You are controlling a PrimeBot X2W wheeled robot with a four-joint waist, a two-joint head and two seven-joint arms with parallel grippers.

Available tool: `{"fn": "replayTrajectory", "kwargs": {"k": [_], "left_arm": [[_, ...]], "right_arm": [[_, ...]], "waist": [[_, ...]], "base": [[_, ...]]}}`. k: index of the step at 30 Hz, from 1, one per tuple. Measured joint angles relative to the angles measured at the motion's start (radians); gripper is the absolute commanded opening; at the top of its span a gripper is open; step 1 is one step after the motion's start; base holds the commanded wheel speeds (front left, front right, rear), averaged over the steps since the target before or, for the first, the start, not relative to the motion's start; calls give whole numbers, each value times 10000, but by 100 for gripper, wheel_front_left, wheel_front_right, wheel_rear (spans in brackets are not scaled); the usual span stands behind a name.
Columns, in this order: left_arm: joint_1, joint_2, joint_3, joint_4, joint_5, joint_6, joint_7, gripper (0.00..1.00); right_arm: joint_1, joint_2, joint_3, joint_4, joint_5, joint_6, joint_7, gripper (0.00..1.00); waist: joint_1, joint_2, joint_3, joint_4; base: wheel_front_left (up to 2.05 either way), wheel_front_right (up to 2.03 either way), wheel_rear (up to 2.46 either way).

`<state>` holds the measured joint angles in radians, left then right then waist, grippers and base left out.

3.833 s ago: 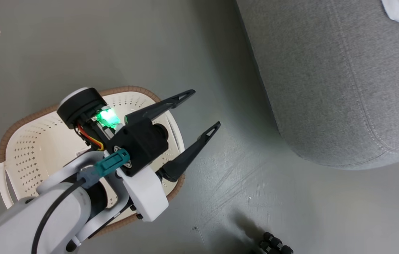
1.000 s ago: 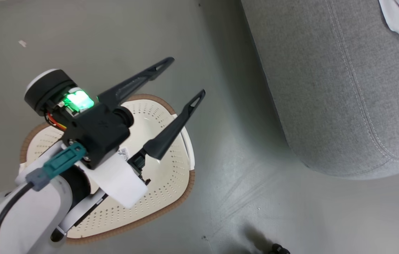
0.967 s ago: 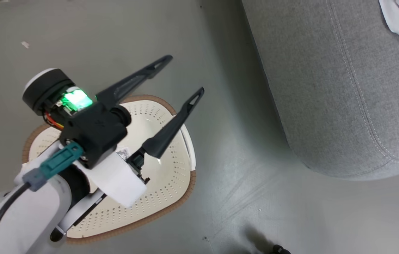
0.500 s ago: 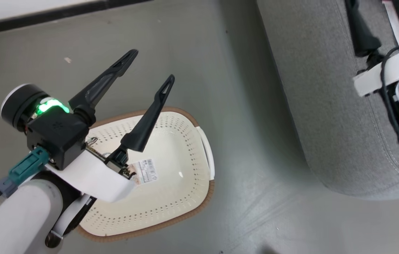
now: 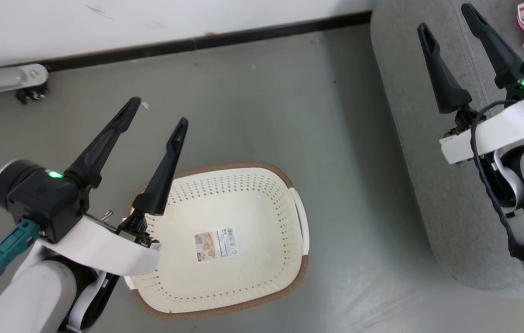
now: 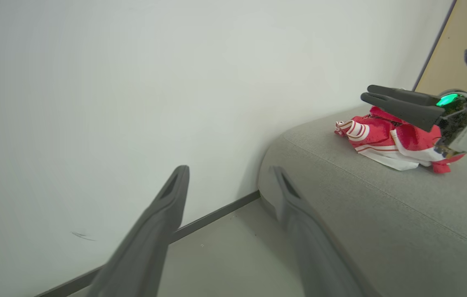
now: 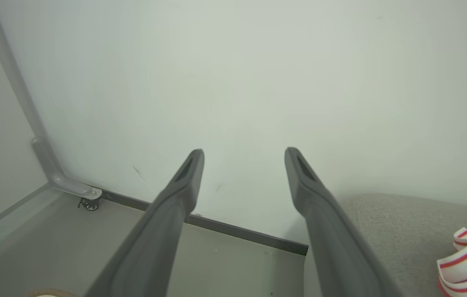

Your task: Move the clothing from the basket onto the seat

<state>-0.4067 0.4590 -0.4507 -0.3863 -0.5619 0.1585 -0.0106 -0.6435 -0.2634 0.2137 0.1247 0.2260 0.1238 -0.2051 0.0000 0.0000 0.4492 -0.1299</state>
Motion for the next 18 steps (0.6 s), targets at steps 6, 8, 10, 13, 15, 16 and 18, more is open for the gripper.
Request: {"fn": "replayTrajectory", "kwargs": {"k": [6,8,10,13,15,16,18], "left_arm": [[598,-138,215,301,-140,151,-491,100],[798,-148,257,412,-224,153,-631,100],[988,-176,297,508,-290,153,-777,100],[1247,-221,332,673,-447,151,-984,100],[1426,-236,372,821,-552,151,-1106,100],[1522,-242,397,892,-577,151,-1183,100],[1711,-270,472,1035,-642,151,-1315,100]], "right_arm": [[617,19,-40,-165,-40,0,-186,100],[872,54,-104,-186,-79,0,-240,100],[1089,86,-153,-236,-79,0,-276,100],[1437,111,-259,-347,-96,0,-341,100],[1696,125,-380,-362,-96,0,-380,100],[1857,146,-470,-366,-96,0,-426,100],[2150,196,-629,-360,-96,0,-426,100]], "waist": [[0,0,-535,368],[0,0,-723,481],[0,0,-913,585],[0,0,-1205,736],[0,0,-1395,829],[0,0,-1493,875],[0,0,-1681,960]], "base": [[0,0,0],[0,0,0],[0,0,0],[0,0,0],[0,0,0],[0,0,0],[0,0,0]]}}
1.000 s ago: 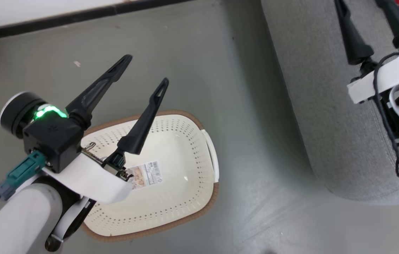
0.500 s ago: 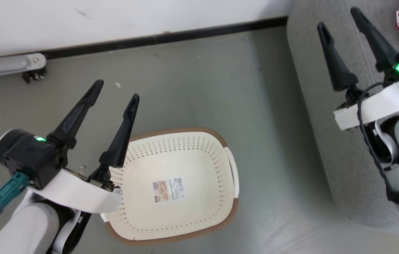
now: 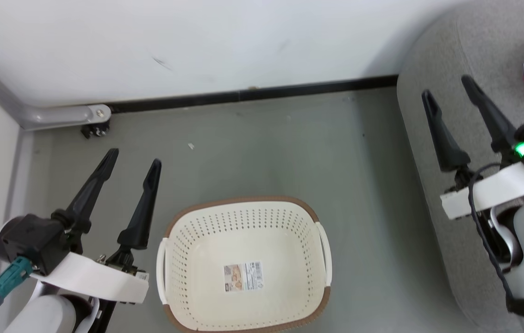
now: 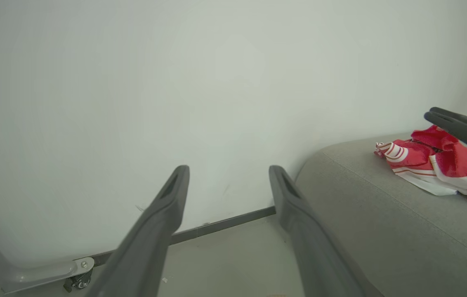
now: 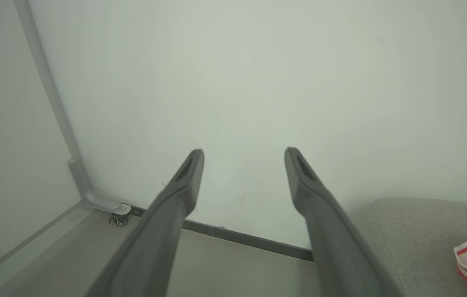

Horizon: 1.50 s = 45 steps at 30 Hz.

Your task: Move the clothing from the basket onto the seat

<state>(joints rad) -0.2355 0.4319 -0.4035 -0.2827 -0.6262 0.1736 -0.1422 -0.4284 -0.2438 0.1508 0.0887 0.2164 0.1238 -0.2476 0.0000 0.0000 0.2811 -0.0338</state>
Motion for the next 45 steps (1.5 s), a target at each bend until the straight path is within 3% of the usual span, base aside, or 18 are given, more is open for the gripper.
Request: {"fn": "replayTrajectory", "kwargs": {"k": [21,40,45], "left_arm": [[1764,-255,708,1569,-265,77,-972,100],[3103,-276,1164,2523,198,69,-1060,100],[3270,-489,1317,2514,456,-107,-1060,100]], "right_arm": [[2638,698,-1411,-809,-234,-2,-6,100],[4476,1053,-1574,-1436,-305,-2,-19,100],[4854,1051,-1463,-1503,-288,-2,-19,100]], "waist": [[0,0,-1766,570],[0,0,-2837,746],[-1,0,-3029,794]], "base": [[0,0,0],[0,0,0],[0,0,0]]}}
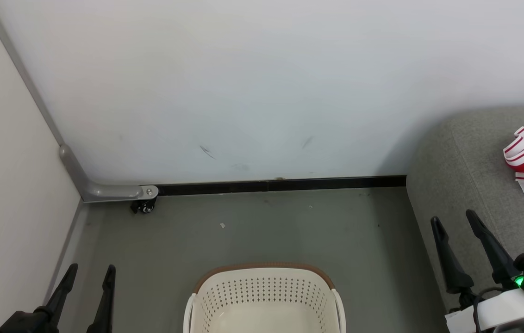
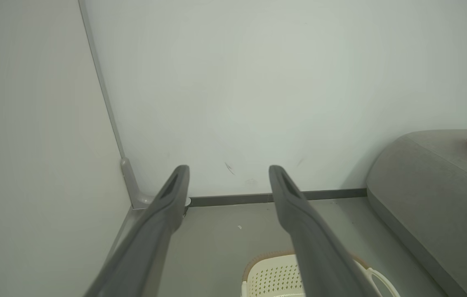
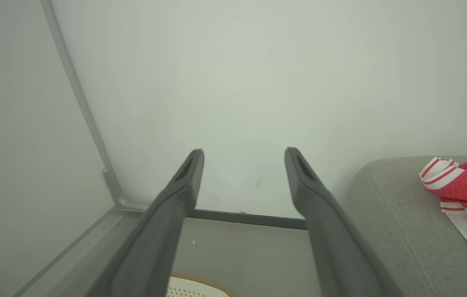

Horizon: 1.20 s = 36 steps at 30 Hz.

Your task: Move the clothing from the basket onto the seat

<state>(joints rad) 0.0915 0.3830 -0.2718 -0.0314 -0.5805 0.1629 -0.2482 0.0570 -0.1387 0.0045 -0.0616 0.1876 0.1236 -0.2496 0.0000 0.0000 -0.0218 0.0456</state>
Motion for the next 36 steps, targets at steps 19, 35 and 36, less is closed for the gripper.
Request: {"fn": "replayTrajectory", "kwargs": {"k": [19,35,36], "left_arm": [[441,-527,566,-73,362,-514,0,100],[664,-1106,836,194,633,-784,10,0],[689,-1225,782,299,633,-784,10,0]], "right_arm": [[744,-17,4,-430,90,0,0,100],[903,123,33,-245,150,-6,29,0],[965,182,79,-128,150,-6,31,0]], "waist": [[0,0,-232,20],[0,0,-226,-9],[0,0,-226,-9]], "base": [[0,0,0],[0,0,0],[0,0,0]]}}
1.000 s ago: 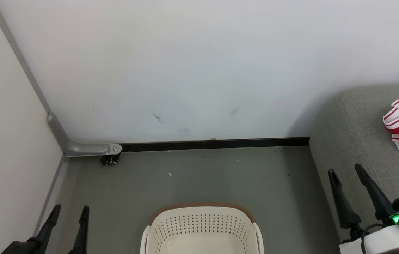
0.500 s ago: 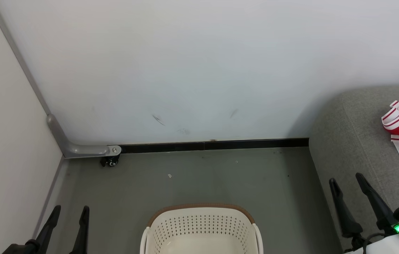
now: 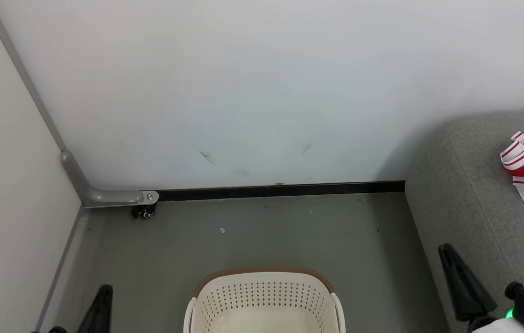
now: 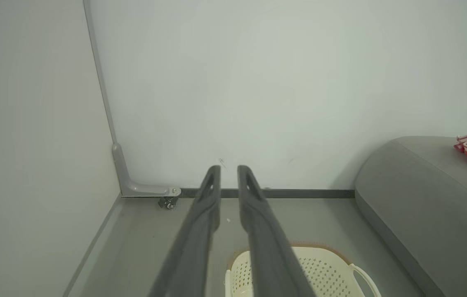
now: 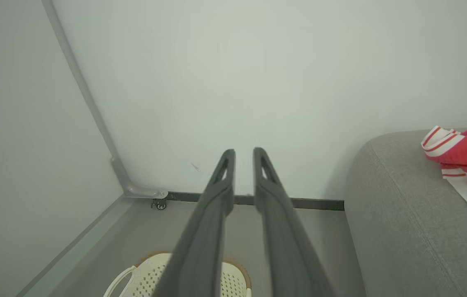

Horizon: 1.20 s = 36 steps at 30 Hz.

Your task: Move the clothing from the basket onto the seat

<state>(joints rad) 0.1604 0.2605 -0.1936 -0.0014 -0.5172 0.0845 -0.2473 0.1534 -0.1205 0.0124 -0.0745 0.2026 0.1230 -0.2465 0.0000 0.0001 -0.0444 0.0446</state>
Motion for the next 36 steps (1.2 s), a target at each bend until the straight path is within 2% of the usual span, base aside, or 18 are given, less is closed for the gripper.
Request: {"fn": "replayTrajectory", "kwargs": {"k": [4,8,22,36], "left_arm": [[160,-357,-159,309,-42,-2,8,0],[160,-378,-128,326,-426,-6,100,0],[102,-656,215,474,-2056,-270,529,0],[-120,-803,545,683,-3534,-525,965,0]], "right_arm": [[262,178,111,320,29,0,0,0],[279,190,188,332,401,0,0,0],[263,267,127,479,2685,0,268,0],[36,265,19,848,4648,0,719,0]], "waist": [[0,0,3,-3],[0,0,15,-11],[8,0,87,-75],[115,0,82,-141]], "base": [[0,0,0],[0,0,0],[0,0,0],[0,0,0]]}}
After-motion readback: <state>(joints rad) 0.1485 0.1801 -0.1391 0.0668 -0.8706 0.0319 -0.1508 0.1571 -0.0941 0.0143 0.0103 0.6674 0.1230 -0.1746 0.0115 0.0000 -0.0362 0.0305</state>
